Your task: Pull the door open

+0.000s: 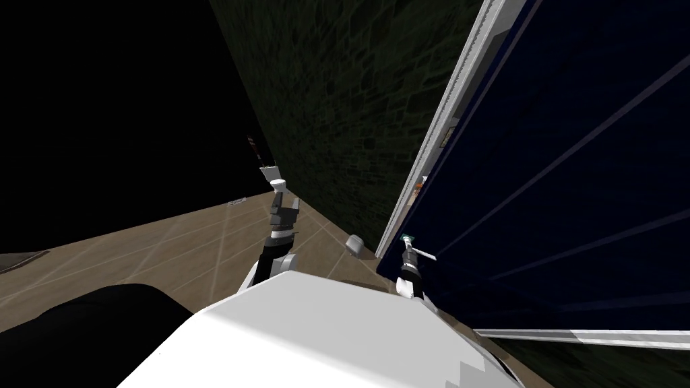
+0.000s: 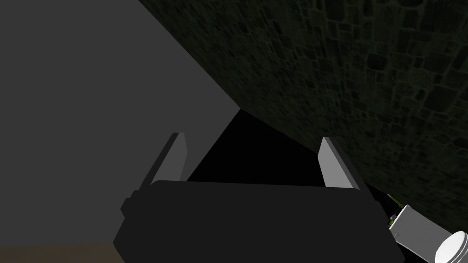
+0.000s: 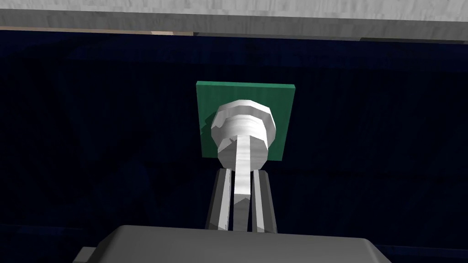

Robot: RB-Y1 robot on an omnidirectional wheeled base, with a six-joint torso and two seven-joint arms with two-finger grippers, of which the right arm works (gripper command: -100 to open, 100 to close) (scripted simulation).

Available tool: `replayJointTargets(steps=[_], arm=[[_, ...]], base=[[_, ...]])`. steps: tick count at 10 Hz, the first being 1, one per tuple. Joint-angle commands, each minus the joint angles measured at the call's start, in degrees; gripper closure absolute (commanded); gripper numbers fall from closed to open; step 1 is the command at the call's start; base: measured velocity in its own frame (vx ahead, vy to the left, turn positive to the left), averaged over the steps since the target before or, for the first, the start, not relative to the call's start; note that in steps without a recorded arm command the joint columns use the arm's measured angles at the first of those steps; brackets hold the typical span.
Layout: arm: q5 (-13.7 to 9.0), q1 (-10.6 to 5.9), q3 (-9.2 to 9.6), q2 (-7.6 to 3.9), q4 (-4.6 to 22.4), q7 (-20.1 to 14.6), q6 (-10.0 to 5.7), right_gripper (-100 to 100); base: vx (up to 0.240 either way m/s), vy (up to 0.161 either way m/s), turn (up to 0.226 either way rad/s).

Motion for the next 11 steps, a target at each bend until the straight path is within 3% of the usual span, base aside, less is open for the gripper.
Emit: replayJointTargets(steps=[1,8,11], arm=[[0.6,0.28,1.15,-0.32,0.5,-1.6,-0.19,100],[2.3,2.71,4.22,-4.88,1.0,-8.5,-0.87,100],[2.3,2.71,4.22,-4.88,1.0,-8.5,-0.87,100]], base=[[-0.141,0.011,0.070],[-0.042,-0.066,0.120],[0.009,-0.022,0.010]])
